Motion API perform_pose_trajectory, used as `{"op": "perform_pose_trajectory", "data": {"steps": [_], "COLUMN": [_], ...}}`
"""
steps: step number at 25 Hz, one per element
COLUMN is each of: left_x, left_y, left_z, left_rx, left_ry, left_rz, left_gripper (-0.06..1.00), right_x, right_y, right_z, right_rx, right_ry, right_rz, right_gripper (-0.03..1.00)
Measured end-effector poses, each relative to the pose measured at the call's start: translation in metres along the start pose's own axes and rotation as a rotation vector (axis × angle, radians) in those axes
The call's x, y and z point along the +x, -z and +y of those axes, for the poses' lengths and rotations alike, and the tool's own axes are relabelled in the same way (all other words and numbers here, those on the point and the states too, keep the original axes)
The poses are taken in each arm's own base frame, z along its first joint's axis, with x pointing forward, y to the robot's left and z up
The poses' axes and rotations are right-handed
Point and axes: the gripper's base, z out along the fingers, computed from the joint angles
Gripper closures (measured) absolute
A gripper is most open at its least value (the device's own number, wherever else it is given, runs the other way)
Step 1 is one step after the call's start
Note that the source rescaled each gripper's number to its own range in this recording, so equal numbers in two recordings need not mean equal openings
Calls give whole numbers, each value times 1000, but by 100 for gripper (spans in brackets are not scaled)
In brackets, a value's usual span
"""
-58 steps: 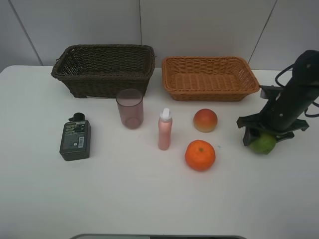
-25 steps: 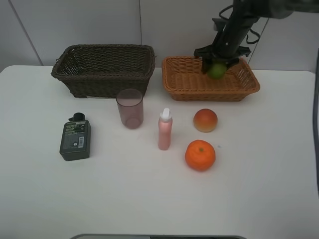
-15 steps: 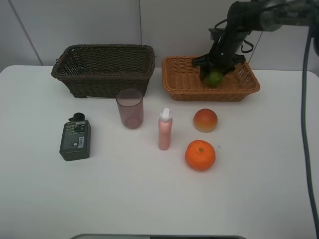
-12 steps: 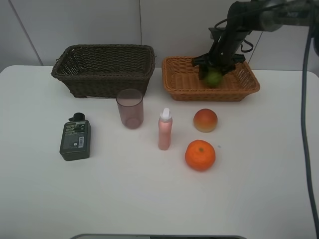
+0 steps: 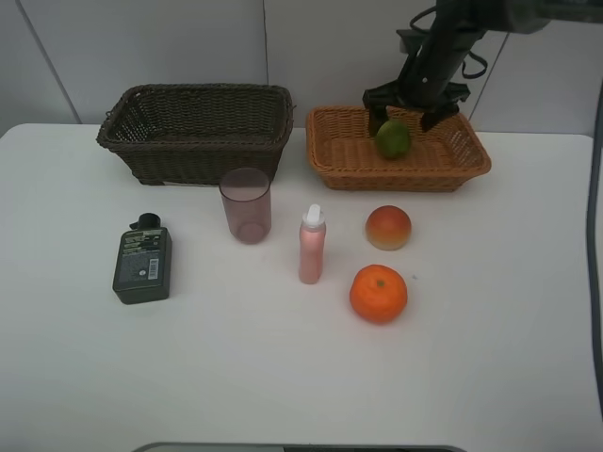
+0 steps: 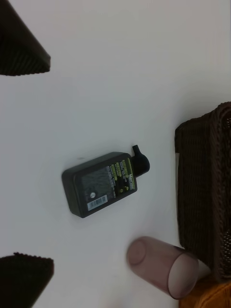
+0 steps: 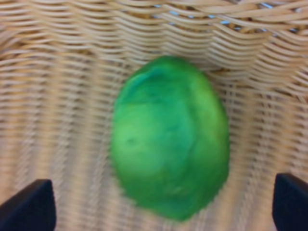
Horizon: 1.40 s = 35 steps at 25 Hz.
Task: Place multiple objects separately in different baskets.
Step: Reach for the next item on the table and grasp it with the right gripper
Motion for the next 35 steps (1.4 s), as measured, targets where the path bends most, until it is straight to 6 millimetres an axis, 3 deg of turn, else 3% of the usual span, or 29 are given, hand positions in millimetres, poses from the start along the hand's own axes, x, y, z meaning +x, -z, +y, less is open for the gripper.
{"op": "perform_pose_trajectory", "data": {"steps": [6, 13, 19, 22, 28, 35], "left_x": [0, 0, 0, 0, 0, 0], "left_y": [0, 0, 0, 0, 0, 0], "left_z": [0, 0, 0, 0, 0, 0], "left_rx": [0, 0, 0, 0, 0, 0], "left_ry": [0, 0, 0, 0, 0, 0], "left_rz": [0, 0, 0, 0, 0, 0], "left_gripper": [-1, -1, -1, -1, -1, -1], "right_x": [12, 51, 81, 99, 133, 148], "right_y": [45, 75, 91, 86, 55, 35], "right_z": [18, 49, 61, 60, 59, 57], "right_rx": [-12, -36, -46, -44, -42, -23], "right_ry": [-20, 2, -17, -36, -68, -114], "right_rz": [19, 60, 71, 87, 115, 33], "right_gripper": [-3, -3, -3, -3, -3, -3]}}
